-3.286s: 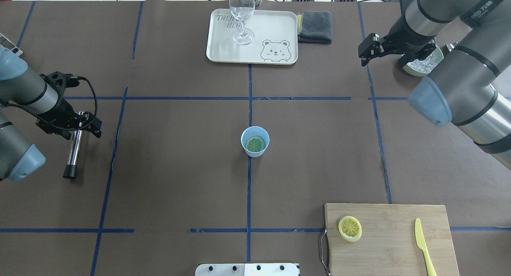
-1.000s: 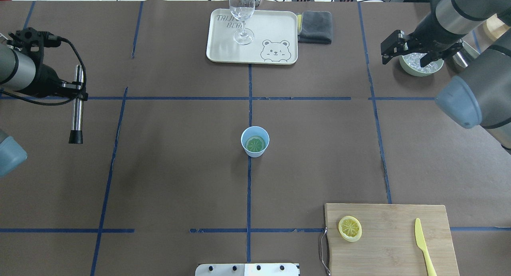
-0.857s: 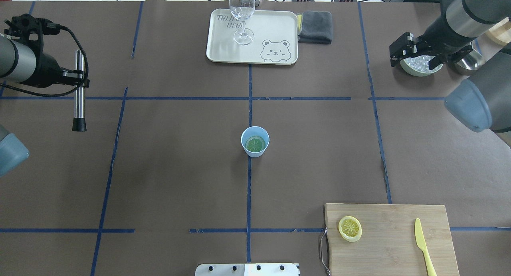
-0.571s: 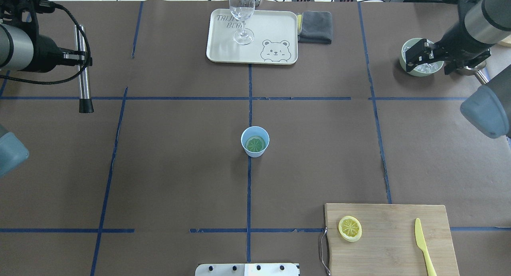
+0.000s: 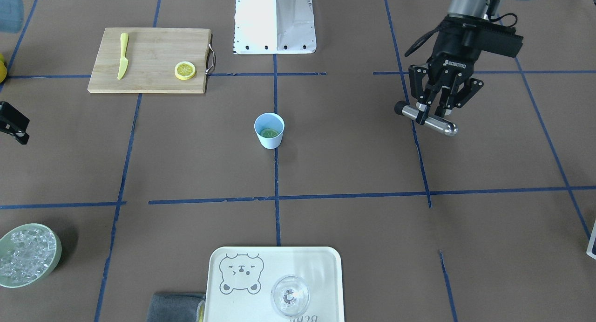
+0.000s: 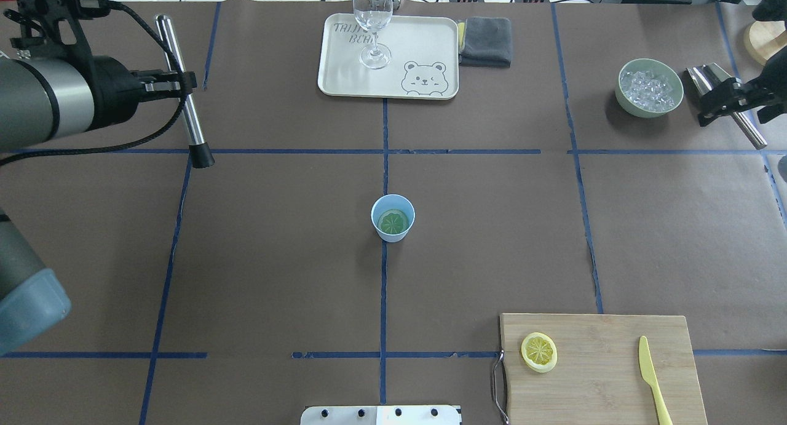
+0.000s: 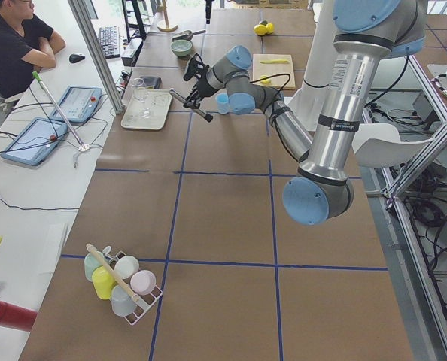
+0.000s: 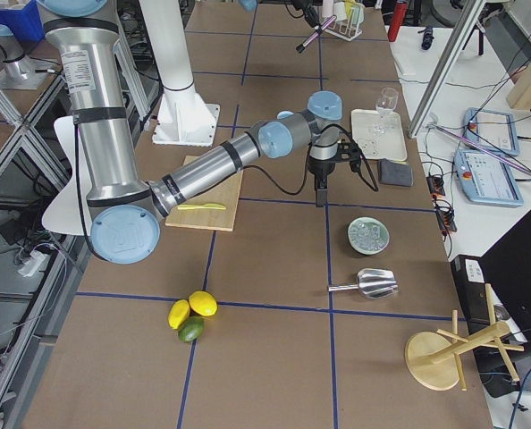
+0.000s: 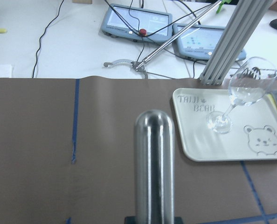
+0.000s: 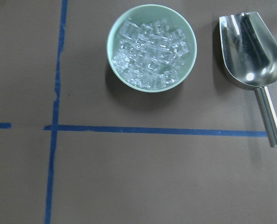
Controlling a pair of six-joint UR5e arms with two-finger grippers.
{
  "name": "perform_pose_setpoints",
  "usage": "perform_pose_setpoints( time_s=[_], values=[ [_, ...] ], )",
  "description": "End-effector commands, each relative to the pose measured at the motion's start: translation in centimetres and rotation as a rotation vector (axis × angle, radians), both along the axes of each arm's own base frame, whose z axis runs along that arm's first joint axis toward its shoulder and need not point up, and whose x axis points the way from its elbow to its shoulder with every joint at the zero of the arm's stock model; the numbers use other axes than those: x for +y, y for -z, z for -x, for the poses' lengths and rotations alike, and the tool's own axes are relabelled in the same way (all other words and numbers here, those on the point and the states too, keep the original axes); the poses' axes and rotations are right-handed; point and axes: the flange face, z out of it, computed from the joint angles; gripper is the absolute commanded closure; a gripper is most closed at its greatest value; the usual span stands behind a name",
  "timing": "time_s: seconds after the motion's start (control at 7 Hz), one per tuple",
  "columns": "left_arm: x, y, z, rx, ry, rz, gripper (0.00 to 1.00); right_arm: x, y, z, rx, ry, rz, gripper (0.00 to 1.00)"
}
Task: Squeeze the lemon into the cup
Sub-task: 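Lift the steel muddler with the left gripper while the right arm rests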
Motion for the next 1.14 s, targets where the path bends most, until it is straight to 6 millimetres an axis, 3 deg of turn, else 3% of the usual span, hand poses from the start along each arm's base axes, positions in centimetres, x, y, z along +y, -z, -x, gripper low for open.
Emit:
perform_pose_setpoints(
  time_s=[0.0,0.29,0.43,0.71,0.86,1.0],
  values=[
    [4.1,2.6,-6.4,0.030,0.154,-0.070,1.00,2.0,-4.5,-5.2,-0.012,0.052,-0.008,0.00],
    [7.3,4.9,-13.2,0.069,0.205,-0.094,1.00,2.8,-6.0,-8.3,-0.017,0.034,-0.009,0.00],
    [8.2,7.6,-14.5,0.119,0.183,-0.107,1.00,2.8,-6.0,-8.4,-0.027,0.033,-0.006,0.00],
    [9.3,10.8,-16.0,0.127,0.152,-0.157,1.00,3.3,-6.2,-9.2,-0.063,0.023,0.012,0.00],
    [8.8,9.6,-17.7,0.002,0.229,-0.222,1.00,3.3,-6.2,-9.3,-0.063,0.021,0.010,0.00],
    [9.6,9.1,-19.2,-0.003,0.283,-0.254,1.00,3.3,-6.2,-9.4,-0.063,0.019,0.009,0.00]
  ],
)
